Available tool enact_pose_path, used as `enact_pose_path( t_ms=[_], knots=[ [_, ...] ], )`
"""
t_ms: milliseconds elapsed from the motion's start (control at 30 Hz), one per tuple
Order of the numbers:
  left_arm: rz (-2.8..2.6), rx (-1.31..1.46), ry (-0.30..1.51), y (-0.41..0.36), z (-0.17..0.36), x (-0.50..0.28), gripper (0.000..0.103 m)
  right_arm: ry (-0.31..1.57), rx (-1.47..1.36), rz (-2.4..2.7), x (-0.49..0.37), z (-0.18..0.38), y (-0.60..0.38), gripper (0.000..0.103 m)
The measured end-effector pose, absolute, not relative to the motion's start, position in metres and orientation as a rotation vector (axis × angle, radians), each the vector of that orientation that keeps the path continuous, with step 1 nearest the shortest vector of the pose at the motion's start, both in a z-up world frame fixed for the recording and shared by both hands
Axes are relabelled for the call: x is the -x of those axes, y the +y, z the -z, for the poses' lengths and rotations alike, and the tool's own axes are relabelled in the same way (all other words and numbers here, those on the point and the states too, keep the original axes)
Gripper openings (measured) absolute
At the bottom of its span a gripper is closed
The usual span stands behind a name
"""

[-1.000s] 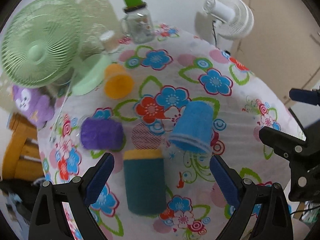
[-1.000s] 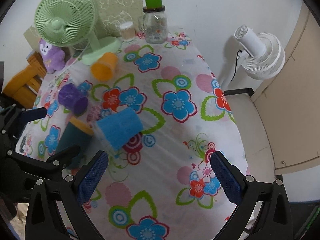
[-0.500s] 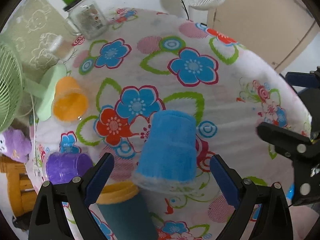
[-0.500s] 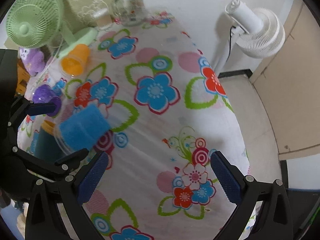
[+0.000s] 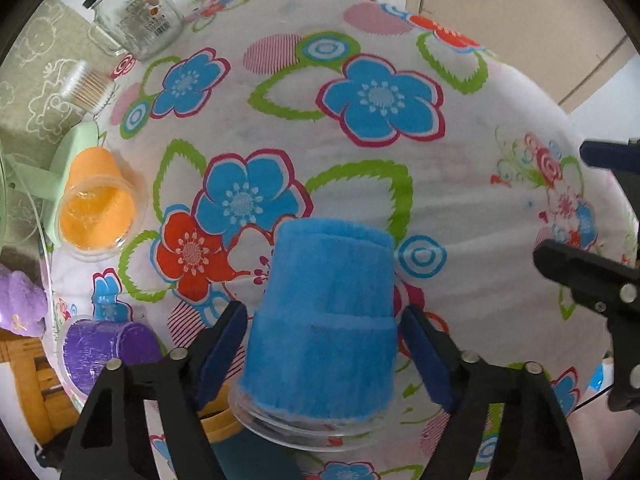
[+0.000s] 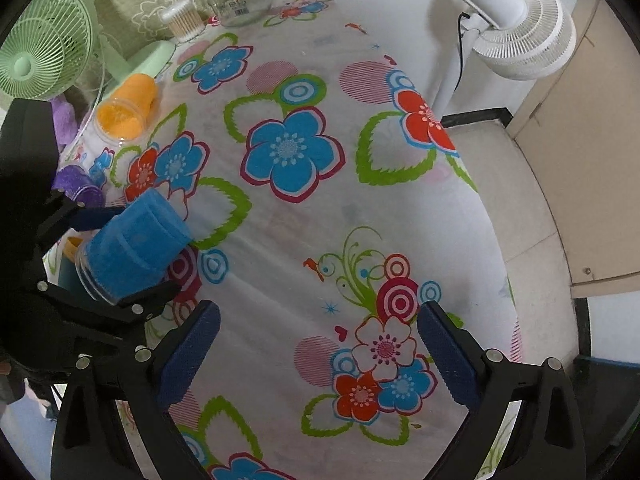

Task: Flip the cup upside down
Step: 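Lift the blue cup off the table with the left tool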

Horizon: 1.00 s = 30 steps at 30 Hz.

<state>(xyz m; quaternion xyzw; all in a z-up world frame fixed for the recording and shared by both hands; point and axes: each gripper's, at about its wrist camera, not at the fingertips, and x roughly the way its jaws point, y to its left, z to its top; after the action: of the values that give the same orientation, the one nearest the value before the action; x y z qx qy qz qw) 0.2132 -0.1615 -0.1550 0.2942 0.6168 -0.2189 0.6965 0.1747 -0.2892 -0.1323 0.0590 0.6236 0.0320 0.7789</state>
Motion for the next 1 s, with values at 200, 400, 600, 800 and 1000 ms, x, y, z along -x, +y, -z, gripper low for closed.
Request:
enact_pose_path(
  t_ms=[200, 400, 600, 800, 1000],
  knots=[
    [0.527, -0.686, 1.353, -0.164, 0.159, -0.203, 0.065, 1.353, -0.117, -0.080, -0.172, 0.134, -0.287, 0.100],
    [0.566, -0.742, 1.287, -0.169, 0.150, -0.174, 0.065, 1.351, -0.114, -0.078, -0.161, 0.131, -0.284, 0.100],
    [0.616, -0.779, 1.245, -0.162, 0.133, -0.155, 0.065, 1.338, -0.112, -0.092, -0.144, 0.123, -0.274, 0.100],
    [0.671, -0.820, 1.229, -0.147, 0.120, -0.131, 0.065, 1.336, -0.110, -0.109, -0.120, 0.119, -0.262, 0.100],
    [0.728, -0.866, 1.210, -0.130, 0.120, -0.113, 0.065, 1.336, -0.098, -0.107, -0.095, 0.119, -0.242, 0.099]
  ],
)
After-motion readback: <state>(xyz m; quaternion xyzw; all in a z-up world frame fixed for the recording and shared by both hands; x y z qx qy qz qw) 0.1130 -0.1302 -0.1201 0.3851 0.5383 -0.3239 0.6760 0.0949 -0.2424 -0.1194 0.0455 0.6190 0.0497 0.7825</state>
